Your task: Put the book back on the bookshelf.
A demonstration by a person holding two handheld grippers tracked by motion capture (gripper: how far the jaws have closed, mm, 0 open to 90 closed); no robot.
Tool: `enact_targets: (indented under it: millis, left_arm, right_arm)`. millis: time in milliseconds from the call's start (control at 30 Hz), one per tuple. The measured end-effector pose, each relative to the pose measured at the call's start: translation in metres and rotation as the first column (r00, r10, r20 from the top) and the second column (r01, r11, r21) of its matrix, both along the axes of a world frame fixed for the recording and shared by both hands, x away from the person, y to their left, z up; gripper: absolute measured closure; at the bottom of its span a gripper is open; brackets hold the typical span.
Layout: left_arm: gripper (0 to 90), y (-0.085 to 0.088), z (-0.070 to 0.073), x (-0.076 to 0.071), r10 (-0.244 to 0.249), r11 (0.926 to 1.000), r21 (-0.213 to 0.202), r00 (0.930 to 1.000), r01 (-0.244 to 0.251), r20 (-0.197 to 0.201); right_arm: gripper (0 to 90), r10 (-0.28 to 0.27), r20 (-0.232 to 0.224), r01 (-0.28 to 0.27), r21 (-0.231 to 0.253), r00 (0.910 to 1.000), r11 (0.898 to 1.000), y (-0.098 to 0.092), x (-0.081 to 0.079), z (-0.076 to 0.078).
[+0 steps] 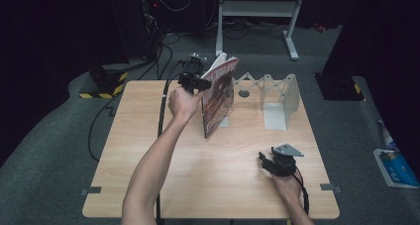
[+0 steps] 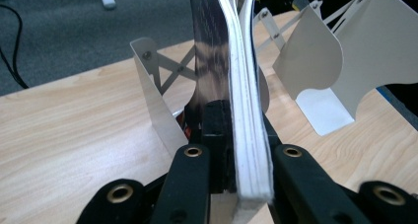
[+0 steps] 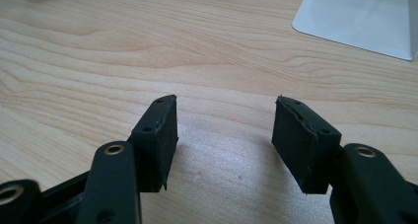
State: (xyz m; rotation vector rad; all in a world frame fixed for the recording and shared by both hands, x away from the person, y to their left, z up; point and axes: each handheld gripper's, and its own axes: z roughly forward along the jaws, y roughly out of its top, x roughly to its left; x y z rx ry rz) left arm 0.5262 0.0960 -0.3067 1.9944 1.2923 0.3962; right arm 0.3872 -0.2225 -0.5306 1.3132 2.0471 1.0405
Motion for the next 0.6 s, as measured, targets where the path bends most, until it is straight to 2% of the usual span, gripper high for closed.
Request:
enact_targets:
  millis: [167,233,300,400,467,600]
  left_arm:
    - [82.4,0.0034,0.0011,-0.001,-0.003,0.9999,0.01,0.9994,0.004,-0.034]
    - [82.8,0.0045,0.0013,-0.002,-0.006,0.9999,0.01,0.9994,0.006,-0.034]
    - [83.2,0.0045,0.0013,-0.003,-0.01,0.9999,0.01,0.9997,0.01,-0.022]
    - [83.5,0.0033,0.0014,-0.0057,-0.006,0.9999,0.009,0.9997,0.006,0.022]
    - [83.6,0.0027,-0.0003,-0.0074,0.0,1.0,-0.009,0.9988,0.001,0.048]
    - [83.8,0.0026,-0.0038,-0.0089,0.023,0.9994,-0.027,0.9967,-0.021,0.078]
  right_arm:
    - [42.5,0.0,0.0,0.0,-0.002,1.0,1.0,0.0005,0.0,-0.0003]
    - [42.5,0.0,-0.001,0.0,-0.002,1.0,1.0,0.0003,0.0001,-0.0003]
    - [42.4,0.001,0.0,-0.001,-0.002,1.0,1.0,0.0001,0.0002,-0.0002]
    - [42.4,-0.002,0.0,0.002,0.002,1.0,1.0,-0.0001,0.0003,-0.0002]
    - [42.3,-0.006,-0.002,0.006,0.007,1.0,1.0,-0.0002,0.0001,-0.0001]
    - [42.3,-0.006,0.0,0.006,0.01,1.0,1.0,-0.0008,0.0003,0.0001]
